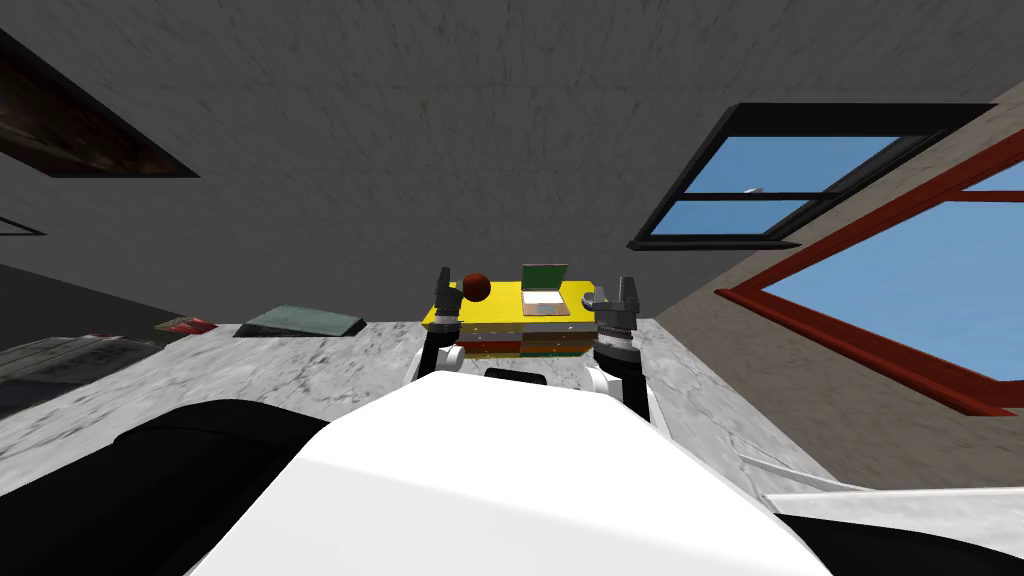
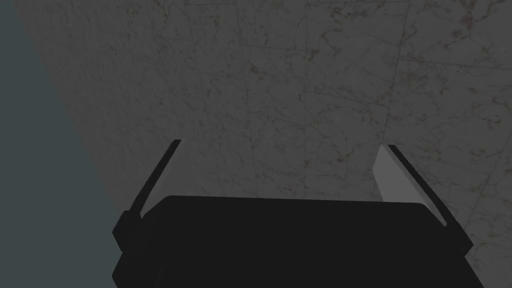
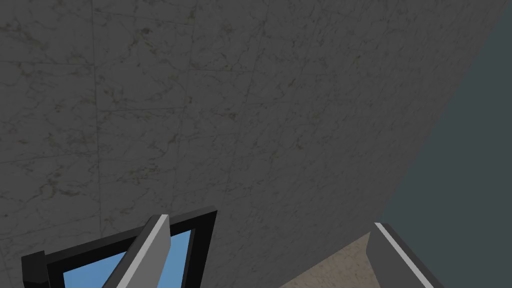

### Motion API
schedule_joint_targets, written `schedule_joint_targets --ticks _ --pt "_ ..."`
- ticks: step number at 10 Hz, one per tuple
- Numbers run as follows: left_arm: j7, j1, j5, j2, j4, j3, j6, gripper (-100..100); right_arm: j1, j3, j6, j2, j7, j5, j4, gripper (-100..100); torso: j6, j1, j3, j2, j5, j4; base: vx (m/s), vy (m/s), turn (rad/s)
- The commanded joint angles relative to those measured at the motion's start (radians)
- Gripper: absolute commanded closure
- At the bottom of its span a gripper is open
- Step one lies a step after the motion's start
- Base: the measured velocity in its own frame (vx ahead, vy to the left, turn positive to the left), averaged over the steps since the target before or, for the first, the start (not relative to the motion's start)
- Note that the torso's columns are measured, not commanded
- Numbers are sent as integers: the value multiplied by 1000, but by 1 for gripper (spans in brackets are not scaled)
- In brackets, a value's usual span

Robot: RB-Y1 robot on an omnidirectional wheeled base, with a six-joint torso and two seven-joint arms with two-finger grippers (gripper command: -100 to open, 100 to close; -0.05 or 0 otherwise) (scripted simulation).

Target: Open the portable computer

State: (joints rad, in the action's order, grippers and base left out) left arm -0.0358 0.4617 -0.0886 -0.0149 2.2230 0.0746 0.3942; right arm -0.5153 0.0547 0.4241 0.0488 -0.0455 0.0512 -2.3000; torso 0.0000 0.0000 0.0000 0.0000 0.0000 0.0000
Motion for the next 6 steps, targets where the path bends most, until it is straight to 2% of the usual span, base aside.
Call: schedule_joint_targets --ticks 1,6 --pt "0 0 0 0 0 0 0 0 0 0 0 0 0 0 0 0 0 0 -82 40 0 41 0 0 0" --pt "0 0 0 0 0 0 0 0 0 0 0 0 0 0 0 0 0 0 -792 396 0 396 0 0 0"
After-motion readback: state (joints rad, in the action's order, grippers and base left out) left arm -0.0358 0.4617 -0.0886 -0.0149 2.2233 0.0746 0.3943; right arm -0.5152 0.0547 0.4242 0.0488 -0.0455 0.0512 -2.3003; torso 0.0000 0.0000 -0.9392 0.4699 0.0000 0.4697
